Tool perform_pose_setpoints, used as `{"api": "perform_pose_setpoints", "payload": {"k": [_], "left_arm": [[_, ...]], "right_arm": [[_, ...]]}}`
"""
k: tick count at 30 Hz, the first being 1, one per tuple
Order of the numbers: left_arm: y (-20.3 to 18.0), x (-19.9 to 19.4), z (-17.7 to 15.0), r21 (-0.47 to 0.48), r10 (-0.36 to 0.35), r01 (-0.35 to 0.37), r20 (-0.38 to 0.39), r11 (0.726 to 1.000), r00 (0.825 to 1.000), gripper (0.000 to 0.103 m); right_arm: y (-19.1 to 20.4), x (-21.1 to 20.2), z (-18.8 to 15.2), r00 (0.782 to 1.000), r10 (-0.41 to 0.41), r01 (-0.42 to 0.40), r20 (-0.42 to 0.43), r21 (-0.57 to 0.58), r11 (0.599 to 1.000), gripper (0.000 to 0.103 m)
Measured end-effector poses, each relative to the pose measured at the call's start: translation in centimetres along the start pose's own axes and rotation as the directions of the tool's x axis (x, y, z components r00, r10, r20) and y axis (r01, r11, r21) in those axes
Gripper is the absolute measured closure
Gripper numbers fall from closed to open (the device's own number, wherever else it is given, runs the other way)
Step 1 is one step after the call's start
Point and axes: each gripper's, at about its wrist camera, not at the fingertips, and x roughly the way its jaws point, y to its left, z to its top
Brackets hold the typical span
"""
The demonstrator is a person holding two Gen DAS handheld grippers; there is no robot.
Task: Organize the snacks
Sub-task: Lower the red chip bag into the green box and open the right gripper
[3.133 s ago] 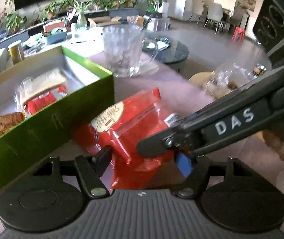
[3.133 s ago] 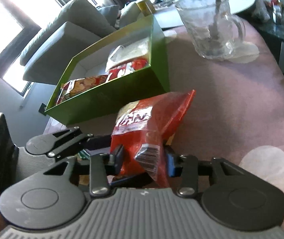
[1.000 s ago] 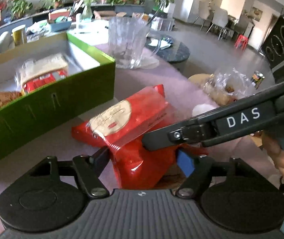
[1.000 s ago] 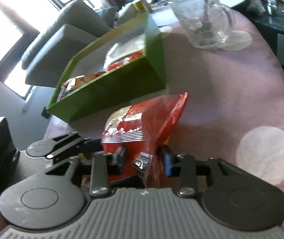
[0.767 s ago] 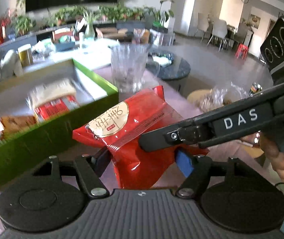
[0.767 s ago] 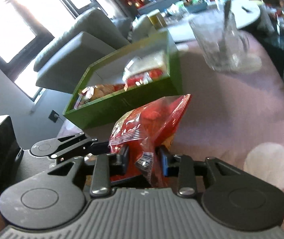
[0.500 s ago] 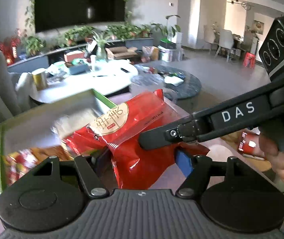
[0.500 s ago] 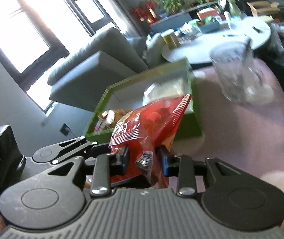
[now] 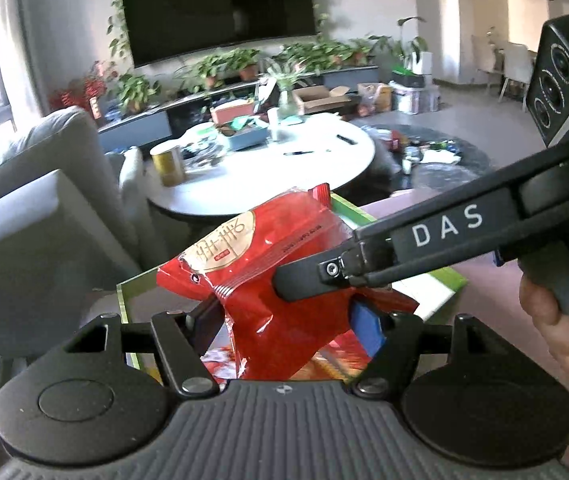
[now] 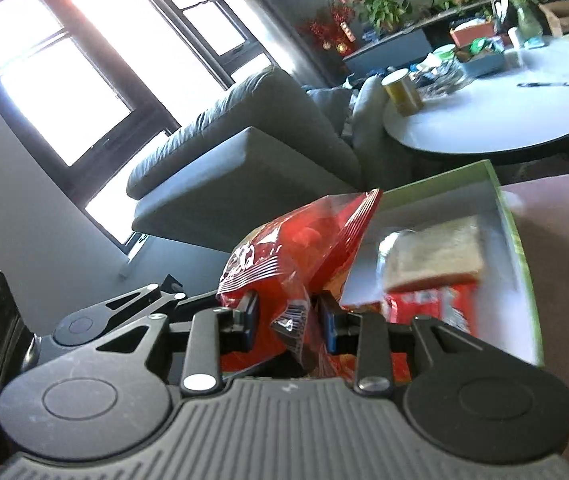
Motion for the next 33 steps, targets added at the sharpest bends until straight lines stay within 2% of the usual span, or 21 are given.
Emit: {"api": "perform_pose_setpoints", "payload": {"k": [8,15,20,23,25,29,30,33], "left_arm": [[3.4,2.3,-0.1,-0.009,0.022,-0.023,-0.033,1.0,0.999,0.04],[4.5,4.4,-0.8,-0.012,0.032,-0.033,-0.07,0.999,0.997,0.04],[5.2,5.0,-1.2,-0.01,0.057,-0.057,-0.061,0.998,0.997,0.04],[5.5,4.8,-1.6,-0.017,0.101,-0.102,-0.043,0.995,0.994,0.041],[5.7,4.5,-1.8,-0.027,0.098,-0.099,-0.036,0.995,0.995,0.04],[5.6,3.5,-1.9,-0.051,0.095,-0.096,-0.019,0.994,0.995,0.037],[5.5,3.2,-1.9,-0.053,0.096,-0.096,-0.016,0.994,0.995,0.033],[5.2,2.5,-2.0,-0.055,0.103,-0.103,-0.005,0.993,0.995,0.032]], "right_arm": [[0.3,3.9,1.2,1.0,0.001,-0.001,-0.02,0.004,1.0,0.072],[-0.4,6.4,1.3,0.999,-0.001,0.003,-0.051,0.03,1.0,0.072],[-0.6,7.4,1.3,0.999,-0.013,0.015,-0.049,0.026,1.0,0.072],[-0.8,7.1,1.1,0.996,-0.082,0.082,-0.027,0.009,0.997,0.072],[-0.7,6.4,0.8,0.994,-0.11,0.11,-0.017,-0.019,0.994,0.072],[-0.5,4.8,0.3,0.993,-0.119,0.118,-0.017,-0.046,0.992,0.072],[-0.2,4.3,0.1,0.992,-0.124,0.123,-0.011,-0.062,0.991,0.072],[0.6,2.8,-0.7,0.99,-0.137,0.139,0.019,-0.122,0.983,0.07]]}}
